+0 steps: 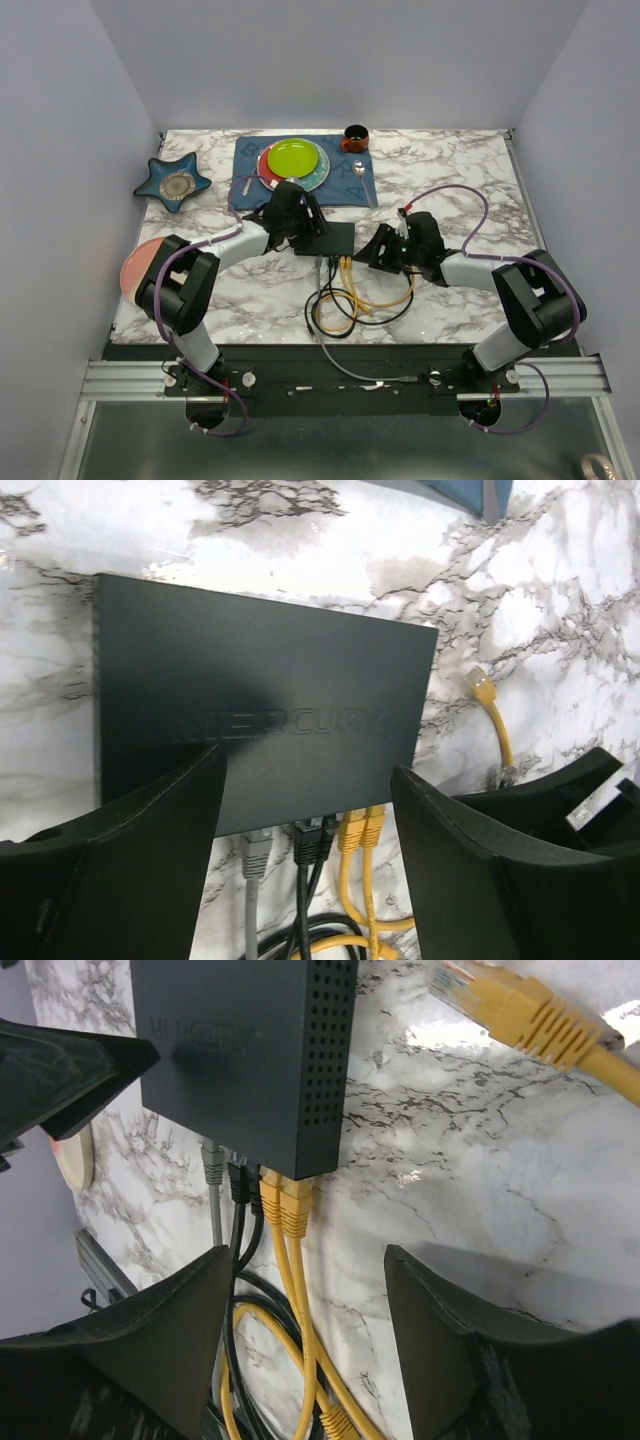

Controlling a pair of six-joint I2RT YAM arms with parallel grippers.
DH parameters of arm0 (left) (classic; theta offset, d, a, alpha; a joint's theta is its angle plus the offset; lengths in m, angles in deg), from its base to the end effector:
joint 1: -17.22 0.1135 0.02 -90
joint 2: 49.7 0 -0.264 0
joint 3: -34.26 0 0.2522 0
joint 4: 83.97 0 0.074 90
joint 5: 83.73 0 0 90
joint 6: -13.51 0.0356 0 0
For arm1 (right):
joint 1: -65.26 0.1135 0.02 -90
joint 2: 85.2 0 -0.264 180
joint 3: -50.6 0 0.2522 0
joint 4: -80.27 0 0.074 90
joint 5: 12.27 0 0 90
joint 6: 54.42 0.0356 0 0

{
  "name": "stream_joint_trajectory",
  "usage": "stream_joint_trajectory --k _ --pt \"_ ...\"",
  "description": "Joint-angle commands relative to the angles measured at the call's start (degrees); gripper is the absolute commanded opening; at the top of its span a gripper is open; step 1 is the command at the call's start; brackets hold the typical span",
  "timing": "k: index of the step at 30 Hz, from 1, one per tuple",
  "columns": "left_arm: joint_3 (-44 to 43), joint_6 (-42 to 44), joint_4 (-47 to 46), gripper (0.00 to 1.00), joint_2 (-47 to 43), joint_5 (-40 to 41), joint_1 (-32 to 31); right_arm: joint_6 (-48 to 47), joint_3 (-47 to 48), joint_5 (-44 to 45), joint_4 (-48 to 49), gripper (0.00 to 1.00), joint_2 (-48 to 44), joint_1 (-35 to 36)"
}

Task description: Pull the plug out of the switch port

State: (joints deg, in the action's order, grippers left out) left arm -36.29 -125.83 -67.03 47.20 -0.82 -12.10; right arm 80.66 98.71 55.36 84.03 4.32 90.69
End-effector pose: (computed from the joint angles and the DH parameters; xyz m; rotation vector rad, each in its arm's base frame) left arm 0.3094 -0.1788 0.1887 -0.3642 2.4432 -0.7941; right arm 0.2575 0.1374 0.1454 0.1792 2.3981 1.0655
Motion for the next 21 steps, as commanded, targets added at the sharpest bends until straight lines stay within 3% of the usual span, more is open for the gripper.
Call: stream_joint_trajectory --k 1,5,6,9,21 --pt "-3.2 0.6 1.0 0.68 1.4 1.3 -1.8 3.0 0.6 -1.0 2.4 0.66 2.6 0.0" --pt "-3.1 0.4 1.7 0.49 2.2 2.0 -1.8 5.2 1.1 -2.2 4.9 0.6 5.0 0.0" --pt "-2.5 0.3 2.0 0.4 2.2 2.3 -1.9 5.5 1.3 -2.7 5.5 0.58 5.3 0.0" --pt "-1.7 0.0 2.3 0.32 2.1 3.4 -1.8 6.6 1.8 -3.3 7.3 0.57 6.6 0.0" --pt "0.0 -1.2 4.2 0.19 3.2 5.6 -1.9 10.9 1.8 -5.9 13.6 0.48 10.8 0.0"
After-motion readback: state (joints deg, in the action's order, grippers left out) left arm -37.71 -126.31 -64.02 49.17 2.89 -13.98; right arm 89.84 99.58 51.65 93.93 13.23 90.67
